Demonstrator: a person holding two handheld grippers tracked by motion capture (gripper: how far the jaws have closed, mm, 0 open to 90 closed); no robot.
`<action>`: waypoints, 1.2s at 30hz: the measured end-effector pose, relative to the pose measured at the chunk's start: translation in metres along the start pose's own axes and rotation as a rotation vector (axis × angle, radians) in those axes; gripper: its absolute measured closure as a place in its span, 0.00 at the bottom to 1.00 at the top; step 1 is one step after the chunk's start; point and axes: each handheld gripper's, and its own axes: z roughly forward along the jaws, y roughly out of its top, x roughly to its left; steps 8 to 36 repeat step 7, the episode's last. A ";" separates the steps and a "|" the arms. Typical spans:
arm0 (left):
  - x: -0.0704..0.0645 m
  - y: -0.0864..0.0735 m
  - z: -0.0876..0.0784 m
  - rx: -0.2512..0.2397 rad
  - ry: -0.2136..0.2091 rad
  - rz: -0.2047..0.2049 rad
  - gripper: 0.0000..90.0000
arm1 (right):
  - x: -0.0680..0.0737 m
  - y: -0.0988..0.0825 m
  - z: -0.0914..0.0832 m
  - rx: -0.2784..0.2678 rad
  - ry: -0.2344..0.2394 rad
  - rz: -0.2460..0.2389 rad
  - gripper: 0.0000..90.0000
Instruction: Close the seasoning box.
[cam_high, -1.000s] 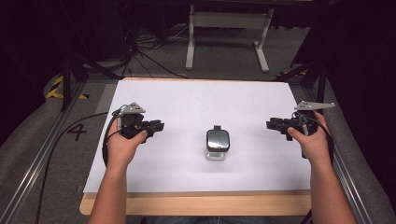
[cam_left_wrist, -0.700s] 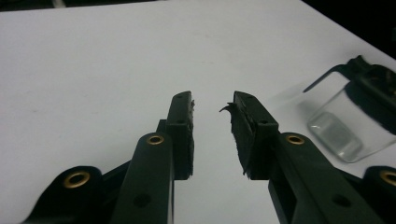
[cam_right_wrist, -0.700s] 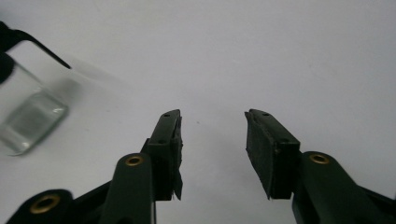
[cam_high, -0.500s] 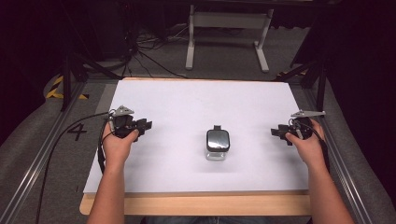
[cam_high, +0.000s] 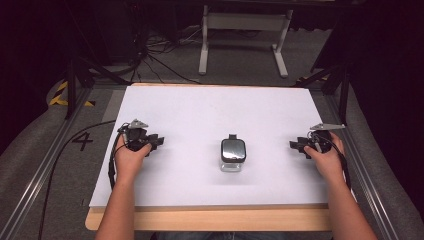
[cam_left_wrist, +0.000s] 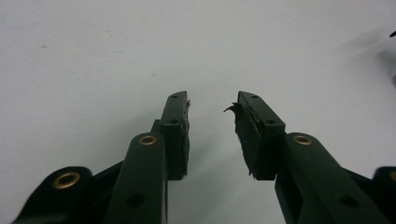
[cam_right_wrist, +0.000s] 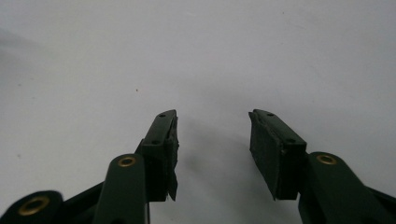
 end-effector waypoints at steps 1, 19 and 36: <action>-0.001 0.000 0.000 -0.006 -0.002 -0.002 0.72 | 0.001 0.000 0.000 -0.003 0.001 -0.002 0.57; -0.005 0.003 -0.002 -0.025 -0.018 -0.015 0.63 | 0.005 0.002 0.000 -0.018 0.018 0.001 0.55; -0.005 0.003 -0.002 -0.025 -0.018 -0.015 0.63 | 0.005 0.002 0.000 -0.018 0.018 0.001 0.55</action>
